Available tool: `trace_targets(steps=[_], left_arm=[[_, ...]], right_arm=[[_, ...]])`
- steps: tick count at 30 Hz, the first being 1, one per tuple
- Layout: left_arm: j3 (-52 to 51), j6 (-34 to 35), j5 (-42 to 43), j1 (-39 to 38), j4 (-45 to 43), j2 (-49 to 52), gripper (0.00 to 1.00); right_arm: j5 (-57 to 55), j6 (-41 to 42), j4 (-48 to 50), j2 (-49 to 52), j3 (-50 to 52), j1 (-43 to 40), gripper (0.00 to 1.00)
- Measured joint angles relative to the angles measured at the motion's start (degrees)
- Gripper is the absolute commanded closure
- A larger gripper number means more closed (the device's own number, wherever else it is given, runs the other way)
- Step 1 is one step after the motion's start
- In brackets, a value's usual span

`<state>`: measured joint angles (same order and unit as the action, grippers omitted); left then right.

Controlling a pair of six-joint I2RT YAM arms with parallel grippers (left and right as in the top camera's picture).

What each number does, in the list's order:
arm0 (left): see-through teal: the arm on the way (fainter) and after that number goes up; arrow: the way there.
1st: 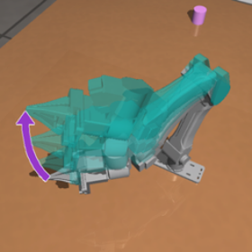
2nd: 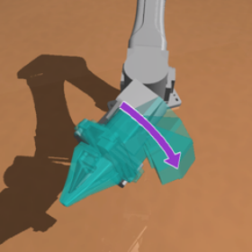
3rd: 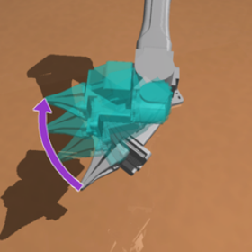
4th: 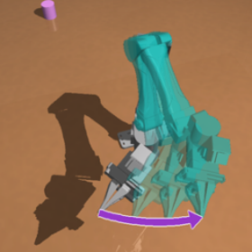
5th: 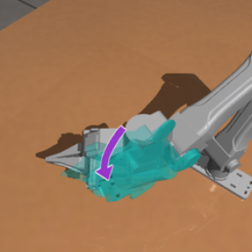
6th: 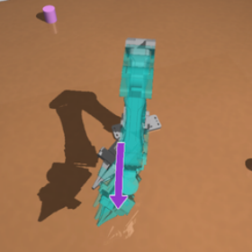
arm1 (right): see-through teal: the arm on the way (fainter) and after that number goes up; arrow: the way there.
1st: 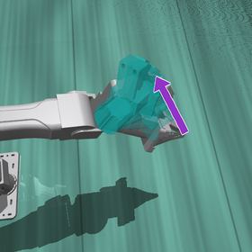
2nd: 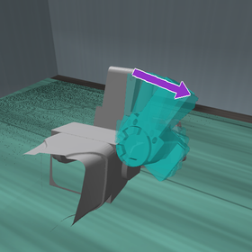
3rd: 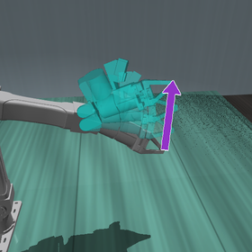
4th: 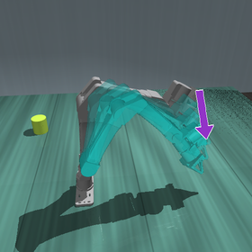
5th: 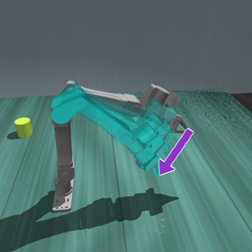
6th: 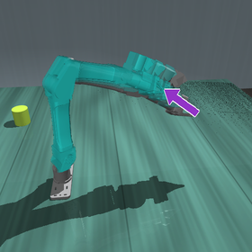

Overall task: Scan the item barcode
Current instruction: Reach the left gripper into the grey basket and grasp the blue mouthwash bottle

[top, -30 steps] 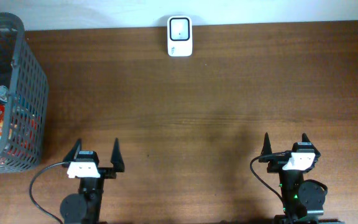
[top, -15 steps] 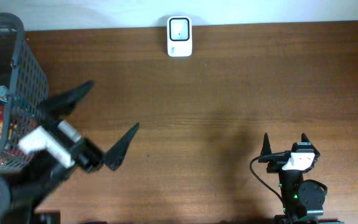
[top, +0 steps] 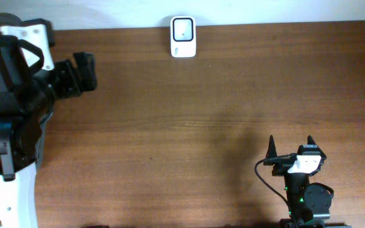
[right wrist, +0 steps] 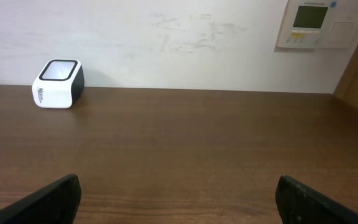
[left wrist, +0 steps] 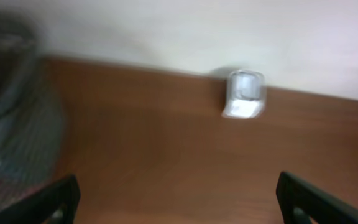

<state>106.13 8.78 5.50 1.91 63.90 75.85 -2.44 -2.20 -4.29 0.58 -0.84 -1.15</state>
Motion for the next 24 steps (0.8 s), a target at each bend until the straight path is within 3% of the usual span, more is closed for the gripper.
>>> trace_targets(steps=[3, 7, 9, 12, 18, 24], left_arm=[[0.72, 5.97, -13.00, 3.19, 2.71, 0.48, 0.01], [0.81, 8.00, -13.99, 17.09, 0.96, 4.96, 0.01], [0.83, 9.38, -13.88, 19.89, 0.79, 7.02, 0.01], [0.83, 14.47, -13.86, 22.25, -2.03, 12.07, 0.01], [0.87, 16.00, -15.69, 24.70, -5.03, 23.89, 0.01], [0.87, 16.17, -23.15, 24.81, -7.41, 24.72, 0.01]], right_arm=[[0.00, 0.00, 0.00, 0.00, 0.00, 0.00, 0.02], [0.17, 0.00, 0.00, 0.00, 0.00, 0.00, 0.02], [0.17, 0.00, -0.02, 0.00, 0.00, 0.00, 0.02], [0.17, 0.02, 0.00, 0.00, 0.00, 0.00, 0.02], [0.20, -0.02, -0.02, 0.00, 0.00, 0.00, 0.02], [0.20, 0.02, -0.02, 0.00, 0.00, 0.00, 0.01]])
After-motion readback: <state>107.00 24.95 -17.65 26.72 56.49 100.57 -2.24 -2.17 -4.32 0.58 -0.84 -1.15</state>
